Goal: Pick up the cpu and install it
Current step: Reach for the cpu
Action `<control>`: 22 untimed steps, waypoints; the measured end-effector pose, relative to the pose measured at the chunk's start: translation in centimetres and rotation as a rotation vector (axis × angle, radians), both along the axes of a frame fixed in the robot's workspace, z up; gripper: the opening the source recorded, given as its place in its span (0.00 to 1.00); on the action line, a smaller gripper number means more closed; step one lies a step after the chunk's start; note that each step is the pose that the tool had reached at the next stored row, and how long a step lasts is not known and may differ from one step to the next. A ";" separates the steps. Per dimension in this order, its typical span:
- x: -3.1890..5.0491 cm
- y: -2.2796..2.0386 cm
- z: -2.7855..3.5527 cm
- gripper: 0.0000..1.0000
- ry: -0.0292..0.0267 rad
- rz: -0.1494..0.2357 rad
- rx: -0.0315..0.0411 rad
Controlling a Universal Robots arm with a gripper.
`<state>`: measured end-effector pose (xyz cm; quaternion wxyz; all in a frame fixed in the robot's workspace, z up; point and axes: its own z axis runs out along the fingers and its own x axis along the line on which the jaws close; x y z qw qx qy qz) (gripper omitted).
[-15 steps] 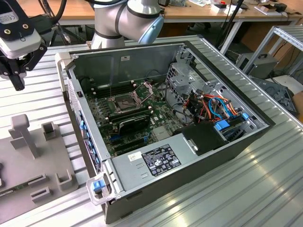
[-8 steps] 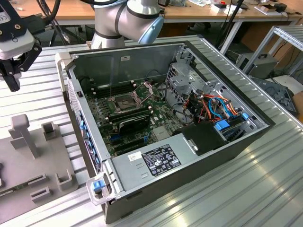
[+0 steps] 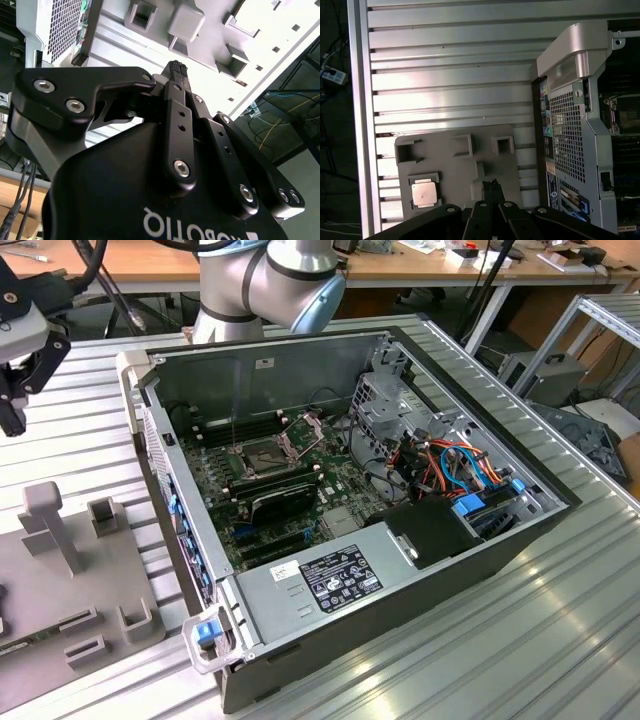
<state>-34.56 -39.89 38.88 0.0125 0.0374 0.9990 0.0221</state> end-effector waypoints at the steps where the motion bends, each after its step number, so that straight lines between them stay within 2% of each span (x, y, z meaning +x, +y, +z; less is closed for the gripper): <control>1: -0.10 0.00 0.00 0.11 0.0000 0.000 0.0000; 8: -1.63 0.00 -0.03 0.11 0.0000 0.000 0.0000; 17: -2.82 0.00 -0.05 0.11 0.0000 0.000 0.0000; 22: -3.88 0.00 -0.07 0.11 0.0001 0.000 -0.0001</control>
